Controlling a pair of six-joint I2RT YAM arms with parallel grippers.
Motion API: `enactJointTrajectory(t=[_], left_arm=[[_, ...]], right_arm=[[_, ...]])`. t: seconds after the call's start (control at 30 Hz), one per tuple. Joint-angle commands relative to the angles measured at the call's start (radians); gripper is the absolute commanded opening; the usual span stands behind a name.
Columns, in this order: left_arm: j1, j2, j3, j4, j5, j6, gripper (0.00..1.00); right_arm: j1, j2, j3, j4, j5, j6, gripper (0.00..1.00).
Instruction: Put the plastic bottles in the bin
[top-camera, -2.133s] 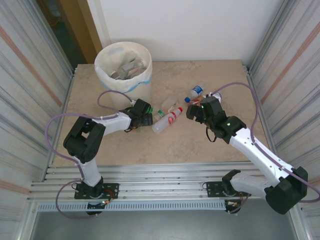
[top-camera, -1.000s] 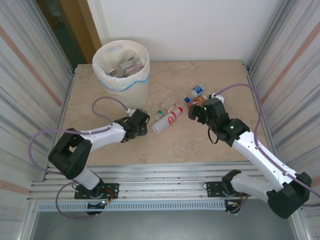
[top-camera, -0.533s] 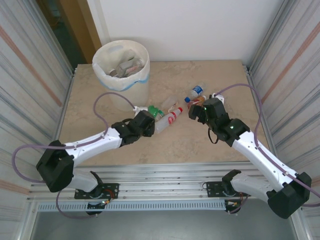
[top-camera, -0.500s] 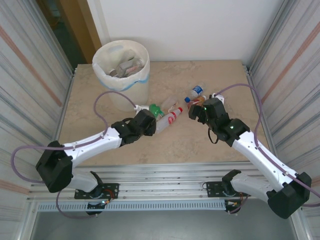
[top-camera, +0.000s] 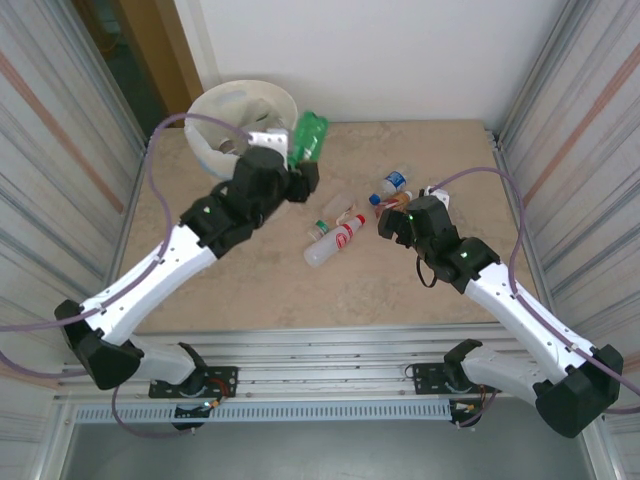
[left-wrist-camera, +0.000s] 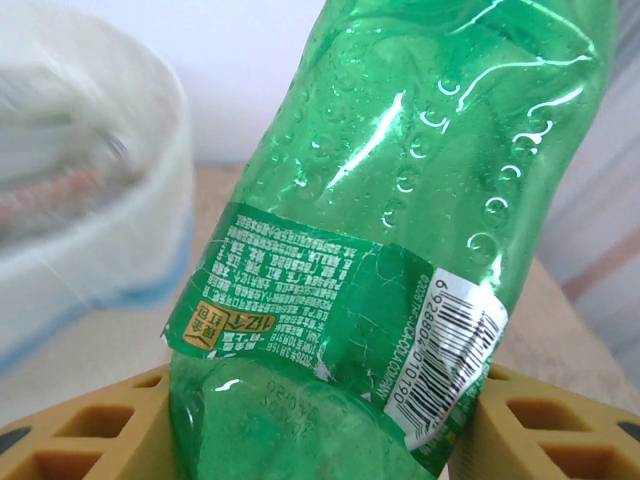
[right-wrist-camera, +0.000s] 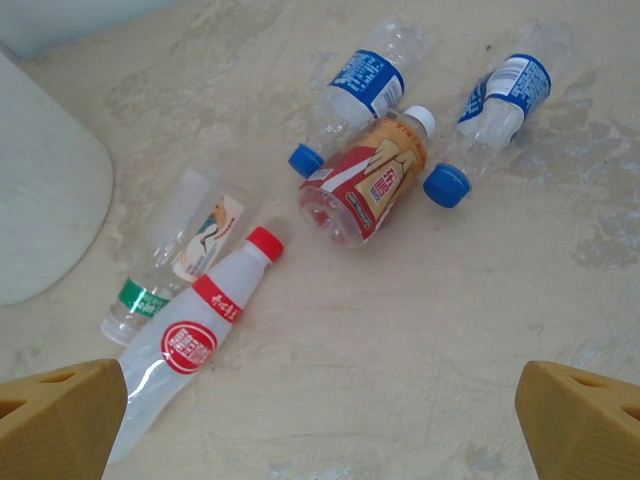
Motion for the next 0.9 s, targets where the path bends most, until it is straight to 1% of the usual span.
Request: enactJointTrajectory(t=[0.0,0.17,0.27,0.37,0.5,0.67,0.87], left_arm=[[0.095,0.044,0.085,-0.053,0.003,-0.001,0.35],[0.249,0.134,0.196,-0.096,0.047,-0.068,0.34],[0.313,0.198,0.264,-0.124,0.068,-0.095,0.34],[0.359,0.262,0.33,-0.15,0.083,-0.108,0.35],[0.396,0.342,0.426,-0.209,0.064,-0.118,0.36],[0.427,0.408,0.499,-0.268,0.019,-0.121,0.38],[0.441,0.431,0.496,-0.302,-0.048,-0.125,0.46]], right_arm=[[-0.001,-0.027,-0.016,0.005,0.001,0.035,0.98],[0.002,-0.03,-0.016,-0.005,0.001,0.036,0.98],[0.004,-0.029,-0.013,-0.005,-0.002,0.035,0.98],[0.005,-0.022,-0.009,-0.004,-0.01,0.035,0.98],[0.01,-0.015,-0.006,-0.002,-0.015,0.036,0.98],[0.016,-0.006,0.004,-0.008,-0.019,0.032,0.98],[0.019,0.003,0.02,-0.014,-0.019,0.022,0.98]])
